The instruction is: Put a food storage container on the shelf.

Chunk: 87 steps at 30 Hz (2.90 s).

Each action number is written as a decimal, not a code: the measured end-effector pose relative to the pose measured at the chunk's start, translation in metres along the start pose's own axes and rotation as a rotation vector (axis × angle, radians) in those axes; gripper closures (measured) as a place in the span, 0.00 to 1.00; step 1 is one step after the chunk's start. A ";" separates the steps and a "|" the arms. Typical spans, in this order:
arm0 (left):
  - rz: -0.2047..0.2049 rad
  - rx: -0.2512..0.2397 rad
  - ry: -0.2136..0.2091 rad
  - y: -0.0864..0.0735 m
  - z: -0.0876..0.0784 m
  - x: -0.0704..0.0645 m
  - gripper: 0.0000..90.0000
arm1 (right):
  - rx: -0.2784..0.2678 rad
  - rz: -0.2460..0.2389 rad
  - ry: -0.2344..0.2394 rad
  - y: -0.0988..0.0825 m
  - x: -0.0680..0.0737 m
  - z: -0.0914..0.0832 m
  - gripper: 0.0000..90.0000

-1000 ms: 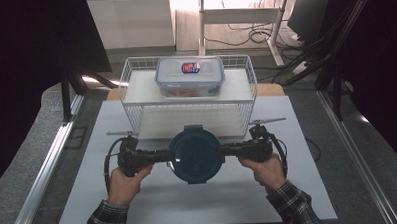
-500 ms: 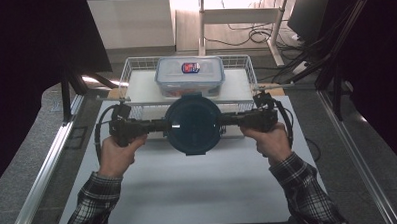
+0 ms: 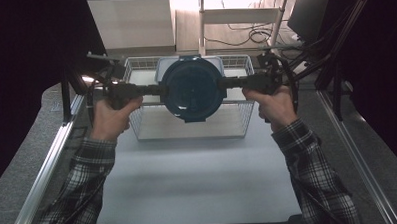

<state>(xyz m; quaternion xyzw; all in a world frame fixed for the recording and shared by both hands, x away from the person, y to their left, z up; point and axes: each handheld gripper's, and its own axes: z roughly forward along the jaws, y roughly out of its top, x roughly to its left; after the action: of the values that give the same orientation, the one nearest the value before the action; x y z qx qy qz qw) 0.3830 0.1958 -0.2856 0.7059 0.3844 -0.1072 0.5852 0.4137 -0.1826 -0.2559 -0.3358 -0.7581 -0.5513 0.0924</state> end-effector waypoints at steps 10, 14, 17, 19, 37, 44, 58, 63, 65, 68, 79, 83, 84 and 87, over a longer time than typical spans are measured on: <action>-0.012 0.012 0.018 0.053 -0.001 0.007 0.64 | -0.035 0.010 -0.007 0.046 -0.012 0.000 0.64; -0.021 0.012 0.035 0.062 0.000 0.017 0.64 | -0.032 0.027 -0.014 0.057 -0.019 0.007 0.64; -0.047 0.011 0.046 0.064 0.002 0.029 0.63 | -0.030 0.043 -0.021 0.061 -0.027 0.015 0.64; -0.077 0.002 0.036 0.064 0.003 0.036 0.63 | -0.028 0.061 -0.026 0.062 -0.034 0.020 0.64; -0.076 -0.030 0.189 0.075 0.015 0.043 0.55 | -0.060 0.129 -0.079 0.066 -0.054 0.033 0.53; -0.055 -0.047 0.221 0.079 0.022 0.041 0.55 | -0.079 0.121 -0.136 0.066 -0.060 0.034 0.60; 0.048 -0.112 0.221 0.067 0.004 0.033 0.44 | -0.098 -0.083 -0.216 0.062 -0.044 0.017 0.60; 0.107 -0.132 0.214 0.059 -0.001 0.027 0.40 | -0.086 -0.166 -0.234 0.056 -0.031 0.011 0.67; 0.126 -0.131 0.227 0.056 -0.001 0.023 0.35 | -0.077 -0.196 -0.248 0.054 -0.026 0.009 0.67; 0.174 -0.131 0.251 0.049 -0.001 0.018 0.30 | -0.075 -0.222 -0.245 0.048 -0.022 0.008 0.67; 0.249 -0.108 0.283 0.024 0.003 0.016 0.17 | -0.065 -0.268 -0.227 0.018 -0.016 0.011 0.47; 0.273 -0.103 0.274 0.014 0.004 0.015 0.14 | -0.057 -0.279 -0.232 0.009 -0.015 0.013 0.42; 0.279 -0.100 0.275 0.011 0.004 0.014 0.13 | -0.058 -0.282 -0.235 0.006 -0.015 0.013 0.41; 0.292 -0.097 0.262 0.001 0.005 0.012 0.11 | -0.062 -0.289 -0.232 0.000 -0.014 0.014 0.37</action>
<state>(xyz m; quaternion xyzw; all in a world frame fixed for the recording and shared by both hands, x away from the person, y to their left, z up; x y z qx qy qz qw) 0.3939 0.1960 -0.2934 0.7331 0.3554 0.0901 0.5728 0.4273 -0.1755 -0.2682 -0.2874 -0.7866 -0.5397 -0.0863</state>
